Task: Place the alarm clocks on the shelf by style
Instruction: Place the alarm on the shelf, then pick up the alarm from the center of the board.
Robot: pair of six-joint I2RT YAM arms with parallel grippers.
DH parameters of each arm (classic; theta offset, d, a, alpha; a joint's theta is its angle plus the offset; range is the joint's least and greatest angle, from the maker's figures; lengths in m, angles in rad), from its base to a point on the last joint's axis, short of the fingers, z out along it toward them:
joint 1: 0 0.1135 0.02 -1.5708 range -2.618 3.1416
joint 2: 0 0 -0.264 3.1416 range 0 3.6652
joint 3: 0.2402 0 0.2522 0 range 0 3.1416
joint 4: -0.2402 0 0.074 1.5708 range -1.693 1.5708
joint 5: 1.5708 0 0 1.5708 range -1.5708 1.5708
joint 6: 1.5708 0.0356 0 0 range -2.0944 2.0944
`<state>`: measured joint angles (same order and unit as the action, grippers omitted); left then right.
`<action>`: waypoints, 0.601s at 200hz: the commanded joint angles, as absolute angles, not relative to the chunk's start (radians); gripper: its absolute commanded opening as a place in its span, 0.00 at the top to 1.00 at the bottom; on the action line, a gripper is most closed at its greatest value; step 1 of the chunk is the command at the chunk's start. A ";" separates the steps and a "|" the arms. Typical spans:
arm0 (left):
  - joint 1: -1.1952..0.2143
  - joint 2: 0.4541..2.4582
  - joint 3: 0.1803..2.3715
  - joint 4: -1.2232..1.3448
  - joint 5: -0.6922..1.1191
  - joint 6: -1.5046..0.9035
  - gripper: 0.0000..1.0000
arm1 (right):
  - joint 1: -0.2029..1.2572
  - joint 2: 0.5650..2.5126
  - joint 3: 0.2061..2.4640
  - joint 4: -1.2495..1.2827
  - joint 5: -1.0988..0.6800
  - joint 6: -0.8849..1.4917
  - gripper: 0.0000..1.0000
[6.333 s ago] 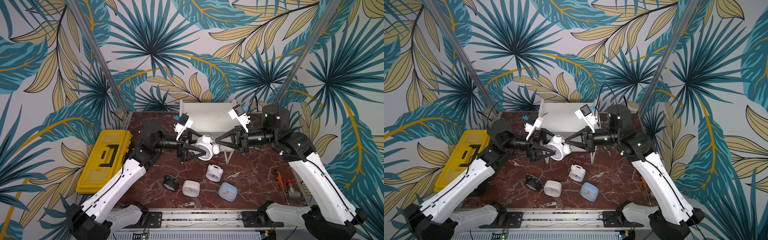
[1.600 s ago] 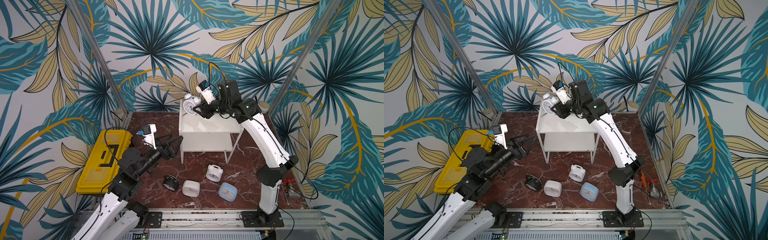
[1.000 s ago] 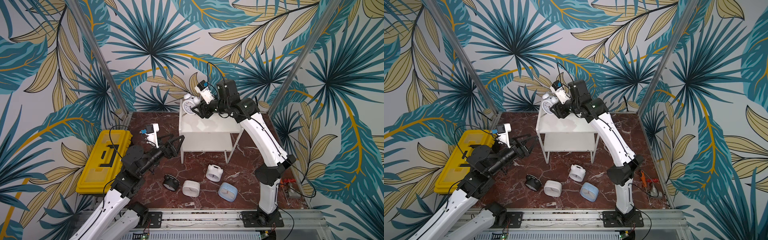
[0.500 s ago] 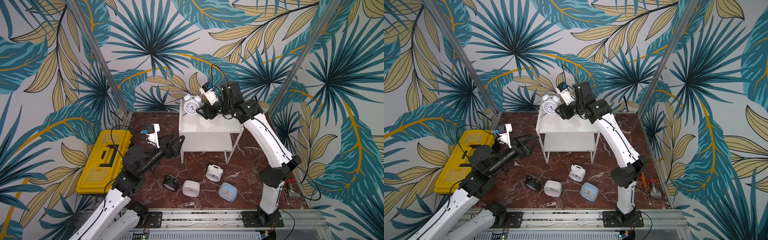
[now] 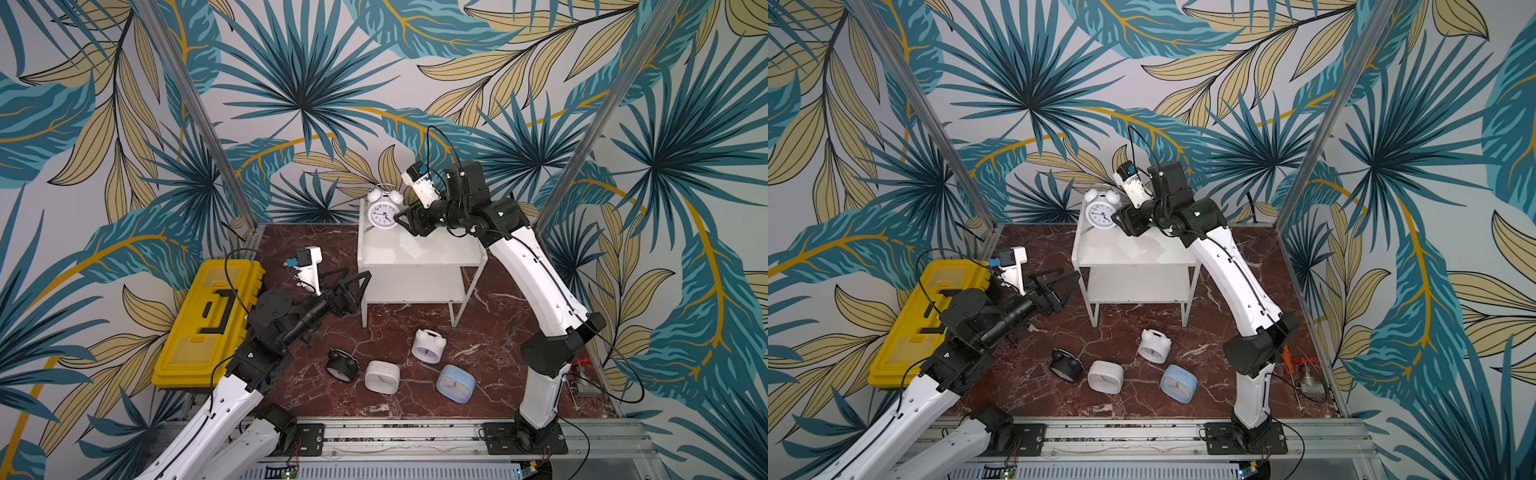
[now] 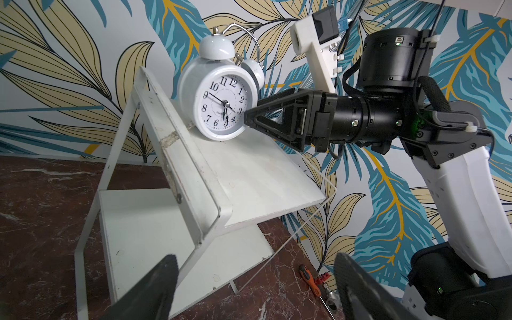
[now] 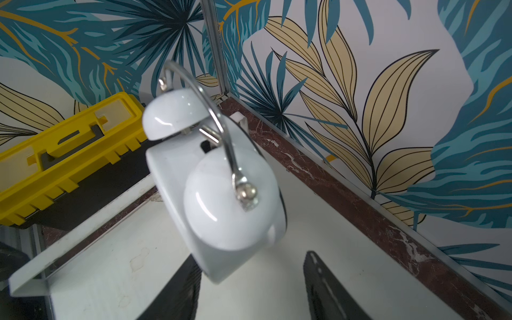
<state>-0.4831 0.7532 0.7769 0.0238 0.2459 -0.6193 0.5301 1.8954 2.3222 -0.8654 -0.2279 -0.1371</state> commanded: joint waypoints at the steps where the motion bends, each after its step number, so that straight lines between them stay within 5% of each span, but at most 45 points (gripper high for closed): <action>1: -0.479 0.756 0.796 -0.002 0.220 -0.588 0.09 | 0.535 1.798 2.273 -0.867 -0.204 -0.097 0.38; 76: -0.478 0.778 0.825 -0.068 0.157 -0.602 0.09 | 0.767 1.281 1.609 -0.870 0.024 0.061 0.40; 120: -0.476 0.814 0.858 -0.371 -0.225 -0.749 0.11 | 0.933 1.140 1.226 -0.653 -0.007 0.279 0.44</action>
